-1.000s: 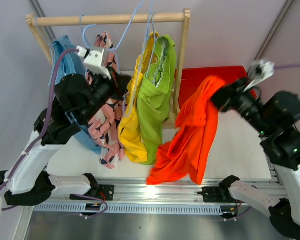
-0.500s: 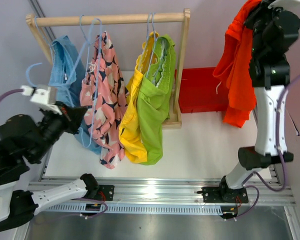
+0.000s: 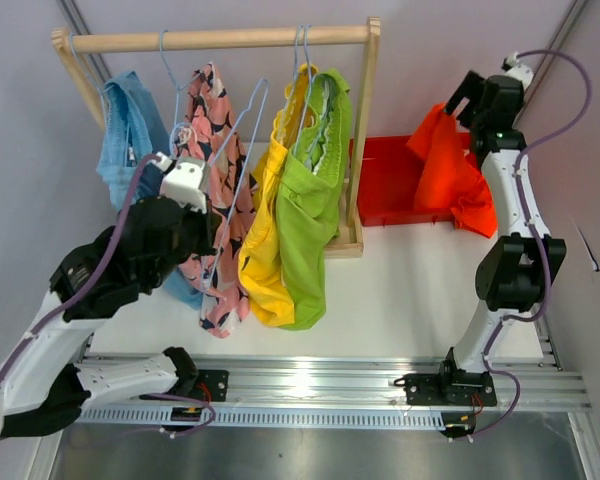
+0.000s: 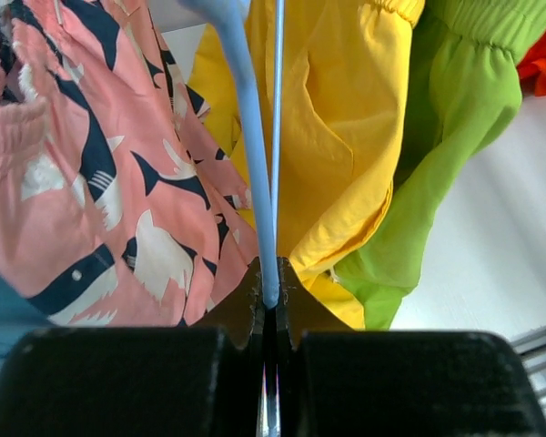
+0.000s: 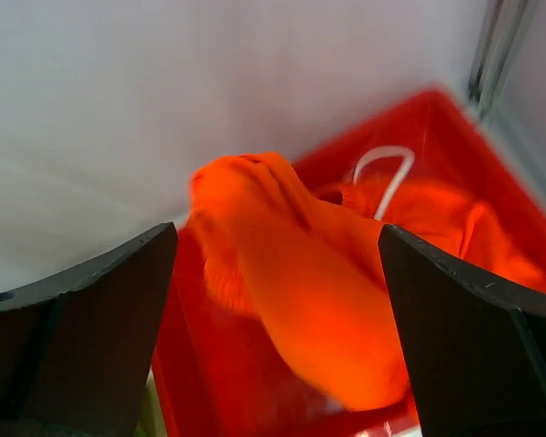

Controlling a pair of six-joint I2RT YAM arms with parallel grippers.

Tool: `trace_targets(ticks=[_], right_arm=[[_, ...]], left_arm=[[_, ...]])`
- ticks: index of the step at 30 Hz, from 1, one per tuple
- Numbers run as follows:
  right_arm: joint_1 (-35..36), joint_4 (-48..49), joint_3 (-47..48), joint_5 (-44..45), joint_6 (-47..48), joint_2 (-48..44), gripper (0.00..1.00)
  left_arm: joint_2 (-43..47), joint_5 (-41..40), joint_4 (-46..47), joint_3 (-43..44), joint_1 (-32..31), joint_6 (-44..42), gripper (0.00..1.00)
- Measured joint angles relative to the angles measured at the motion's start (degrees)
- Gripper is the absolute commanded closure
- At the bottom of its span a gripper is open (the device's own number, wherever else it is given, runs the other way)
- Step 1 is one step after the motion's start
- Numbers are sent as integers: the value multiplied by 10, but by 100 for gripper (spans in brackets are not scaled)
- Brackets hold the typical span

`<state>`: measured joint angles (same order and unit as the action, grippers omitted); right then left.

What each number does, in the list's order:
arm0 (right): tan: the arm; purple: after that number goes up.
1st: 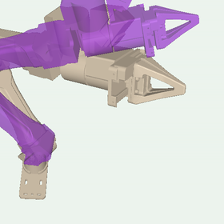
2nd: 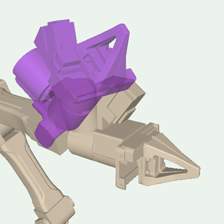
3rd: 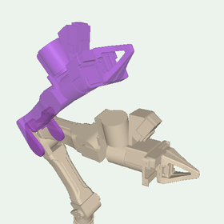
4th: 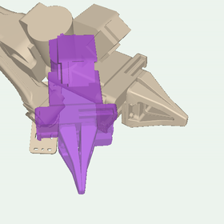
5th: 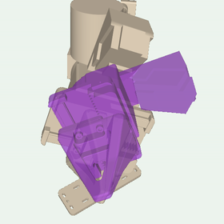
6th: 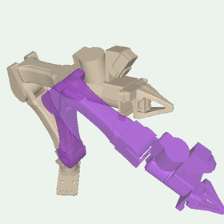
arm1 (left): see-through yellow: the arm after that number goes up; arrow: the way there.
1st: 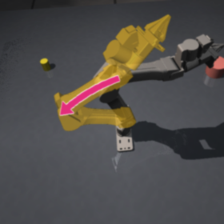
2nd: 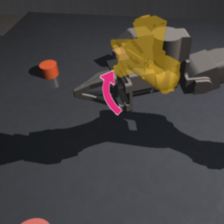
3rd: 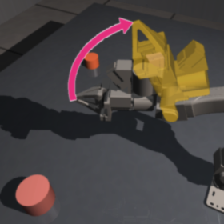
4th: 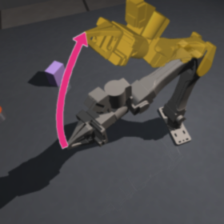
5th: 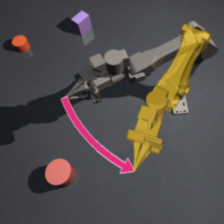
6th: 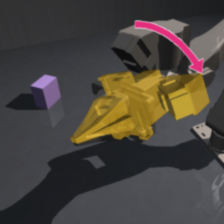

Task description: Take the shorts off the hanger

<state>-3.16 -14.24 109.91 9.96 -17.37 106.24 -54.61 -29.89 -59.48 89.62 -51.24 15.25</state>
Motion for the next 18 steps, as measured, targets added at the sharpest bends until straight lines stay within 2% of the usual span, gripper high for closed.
trace_targets(ticks=[4,8,11,18], right_arm=[[7,-14,-90,-14,-42,-3,1],[19,17,-312,-38,-78,-74,1],[30,22,-439,-54,-101,-145,0],[66,70,-546,-66,-118,-337,1]], left_arm=[[-47,-9,19,11,10,-10,100],[-106,2,45,33,50,-28,100],[-160,12,61,72,96,-43,100],[-281,42,117,205,180,-68,100]])
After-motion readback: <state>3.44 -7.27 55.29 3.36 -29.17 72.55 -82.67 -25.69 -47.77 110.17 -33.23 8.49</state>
